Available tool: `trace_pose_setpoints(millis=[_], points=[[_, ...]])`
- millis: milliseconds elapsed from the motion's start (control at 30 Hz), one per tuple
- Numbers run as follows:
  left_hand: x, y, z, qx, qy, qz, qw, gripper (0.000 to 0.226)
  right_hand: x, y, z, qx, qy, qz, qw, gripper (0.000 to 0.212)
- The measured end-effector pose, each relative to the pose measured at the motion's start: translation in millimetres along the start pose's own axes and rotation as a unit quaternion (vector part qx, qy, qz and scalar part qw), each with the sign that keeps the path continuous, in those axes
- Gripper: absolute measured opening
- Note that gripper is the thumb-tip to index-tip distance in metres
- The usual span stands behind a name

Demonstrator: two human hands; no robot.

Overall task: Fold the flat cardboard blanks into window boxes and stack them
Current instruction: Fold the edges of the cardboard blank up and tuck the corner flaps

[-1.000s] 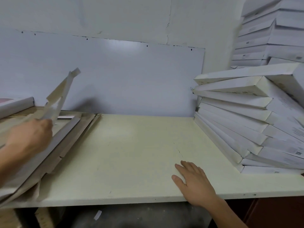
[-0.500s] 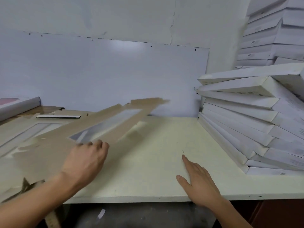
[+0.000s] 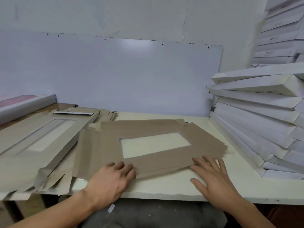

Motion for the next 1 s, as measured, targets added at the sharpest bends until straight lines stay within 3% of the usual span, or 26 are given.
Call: trace_pose_setpoints(millis=[133, 300, 367, 500, 600, 733, 800, 867, 1000], points=[[-3.0, 2.4, -7.8, 0.021, 0.040, -0.030, 0.999, 0.010, 5.4, 6.0, 26.7, -0.051, -0.072, 0.024, 0.996, 0.010], [9.6, -0.9, 2.7, -0.014, 0.091, -0.043, 0.995, 0.020, 5.4, 4.6, 25.6, 0.016, -0.105, 0.026, 0.994, 0.030], [20.3, -2.3, -2.9, -0.003, 0.123, -0.037, 0.992, 0.029, 3.6, 0.7, 22.8, 0.032, -0.093, 0.024, 0.995, 0.026], [59.7, -0.3, -38.9, 0.071, 0.174, 0.094, 0.978, 0.052, -3.6, -17.1, 16.6, 0.041, -0.078, 0.012, 0.996, 0.028], [65.2, -2.2, -50.3, 0.069, 0.178, 0.150, 0.970, 0.033, -2.1, -31.6, 8.1, 0.050, -0.123, 0.005, 0.991, 0.026], [35.9, -18.2, -44.9, 0.043, 0.221, 0.115, 0.968, 0.056, 25.9, -45.9, -7.3, 0.063, -0.091, 0.032, 0.993, 0.040], [8.2, -31.0, -36.9, 0.035, 0.263, 0.055, 0.963, 0.052, 50.2, -47.9, -24.8, 0.110, -0.093, 0.053, 0.988, 0.047], [-20.8, -41.8, -42.6, 0.074, 0.293, 0.012, 0.953, 0.050, 70.2, -45.8, -45.4, 0.173, -0.109, 0.064, 0.977, 0.059], [-38.4, -40.7, -70.4, 0.211, 0.297, 0.017, 0.931, 0.075, 61.1, -40.9, -56.8, 0.211, -0.091, 0.055, 0.972, 0.072]])
Point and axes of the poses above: each hand's wrist, its own y-axis away from the middle knuckle, its own z-axis out of the back of the hand, x = y × z, the point moved 10 cm from there along -y, towards the middle knuckle, and after that the axes turned 4 degrees about x, right-handed, at the moved point
